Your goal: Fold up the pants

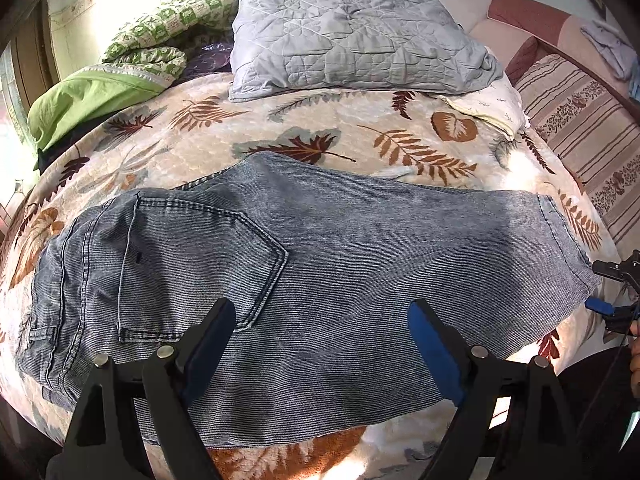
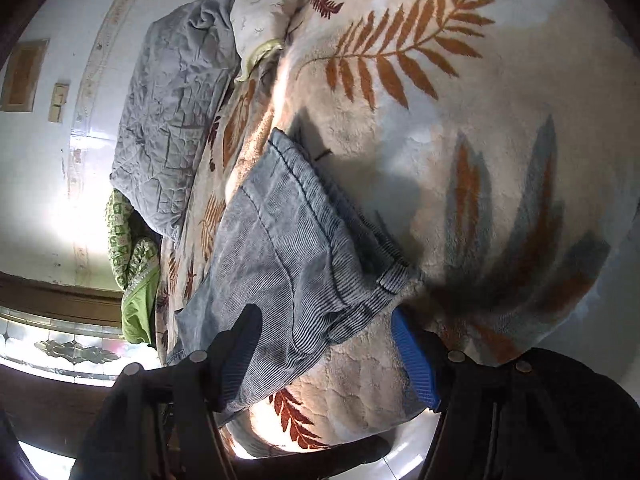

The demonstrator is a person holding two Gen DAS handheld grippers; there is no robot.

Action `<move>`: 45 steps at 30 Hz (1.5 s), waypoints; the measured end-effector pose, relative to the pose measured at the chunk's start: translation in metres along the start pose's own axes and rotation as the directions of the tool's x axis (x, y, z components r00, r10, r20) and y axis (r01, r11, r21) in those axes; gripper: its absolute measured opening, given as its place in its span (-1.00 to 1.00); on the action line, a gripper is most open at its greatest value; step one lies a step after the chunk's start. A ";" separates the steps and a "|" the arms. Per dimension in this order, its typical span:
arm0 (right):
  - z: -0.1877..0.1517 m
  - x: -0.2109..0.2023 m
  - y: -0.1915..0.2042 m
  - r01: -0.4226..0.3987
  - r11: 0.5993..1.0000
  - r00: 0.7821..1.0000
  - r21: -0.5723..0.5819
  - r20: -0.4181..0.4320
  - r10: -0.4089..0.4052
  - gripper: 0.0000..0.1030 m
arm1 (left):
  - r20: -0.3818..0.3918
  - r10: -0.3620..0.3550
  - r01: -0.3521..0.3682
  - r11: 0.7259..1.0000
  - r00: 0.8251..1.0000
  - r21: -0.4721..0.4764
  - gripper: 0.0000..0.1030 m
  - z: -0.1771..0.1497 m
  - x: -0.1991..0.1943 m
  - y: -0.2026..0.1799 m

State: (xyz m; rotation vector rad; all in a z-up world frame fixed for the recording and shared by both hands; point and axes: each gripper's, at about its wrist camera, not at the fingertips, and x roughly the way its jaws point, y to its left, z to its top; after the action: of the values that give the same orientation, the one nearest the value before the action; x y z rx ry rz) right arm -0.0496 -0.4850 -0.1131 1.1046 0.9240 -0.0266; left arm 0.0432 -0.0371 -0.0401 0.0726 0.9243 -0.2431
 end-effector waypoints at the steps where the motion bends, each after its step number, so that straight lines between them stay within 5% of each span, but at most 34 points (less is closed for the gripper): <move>1: 0.002 0.001 -0.002 0.000 1.000 1.000 0.016 0.005 0.000 0.37 | -0.002 -0.003 0.003 1.000 1.000 -0.012 0.73 0.000 0.000 0.002; 9: 0.008 0.000 0.001 0.019 1.000 0.998 -0.005 0.066 -0.019 0.29 | -0.023 -0.007 0.007 1.000 1.000 -0.003 0.73 0.007 0.007 -0.013; 19: 0.008 -0.001 0.000 0.009 1.000 0.998 -0.028 0.063 -0.007 0.29 | -0.044 -0.074 0.077 0.995 0.996 0.067 0.73 0.041 0.041 -0.092; 21: 0.007 0.000 0.003 0.026 0.999 0.998 -0.047 0.065 -0.023 0.21 | -0.047 -0.014 0.019 0.994 0.999 0.108 0.73 0.044 0.057 -0.107; 23: 0.006 0.000 0.004 0.067 0.996 0.995 -0.061 0.072 -0.063 -0.05 | -0.151 0.108 -0.077 0.977 0.983 0.197 0.74 0.038 0.092 -0.120; 25: 0.006 0.001 0.004 0.085 0.994 0.994 -0.069 0.070 -0.080 -0.19 | -0.129 0.131 -0.105 0.976 0.983 0.192 0.94 0.038 0.098 -0.118; 27: 0.006 0.001 0.006 0.103 0.991 0.993 -0.083 0.070 -0.098 -0.25 | -0.148 0.103 -0.077 0.982 0.984 0.174 0.89 0.044 0.090 -0.115; 31: 0.004 0.002 0.011 0.137 0.984 0.989 -0.111 0.079 -0.129 -0.26 | -0.044 0.082 -0.076 0.988 0.996 0.137 0.89 0.053 0.067 -0.110; 34: 0.005 0.003 0.016 0.164 0.978 0.985 -0.132 0.080 -0.154 -0.32 | -0.162 0.143 -0.102 0.966 0.976 0.237 0.93 0.041 0.108 -0.122; 35: 0.006 0.003 0.020 0.171 0.974 0.984 -0.146 0.082 -0.160 -0.37 | -0.123 0.133 -0.105 0.972 0.983 0.212 1.00 0.042 0.107 -0.118; 41: -0.007 -0.013 0.081 0.216 0.925 0.972 -0.314 0.164 -0.171 -0.58 | -0.185 0.014 0.004 0.995 0.983 0.097 0.87 0.055 0.099 -0.094; 45: -0.035 -0.022 0.155 0.216 0.845 0.966 -0.489 0.233 -0.112 -0.65 | -0.124 -0.067 0.059 0.996 0.990 -0.074 0.82 0.051 0.063 -0.043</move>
State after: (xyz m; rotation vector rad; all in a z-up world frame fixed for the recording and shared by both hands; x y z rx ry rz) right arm -0.0162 -0.3910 0.0132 0.5124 0.7824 -0.0283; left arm 0.1094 -0.0984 -0.0581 -0.0063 1.0615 -0.2667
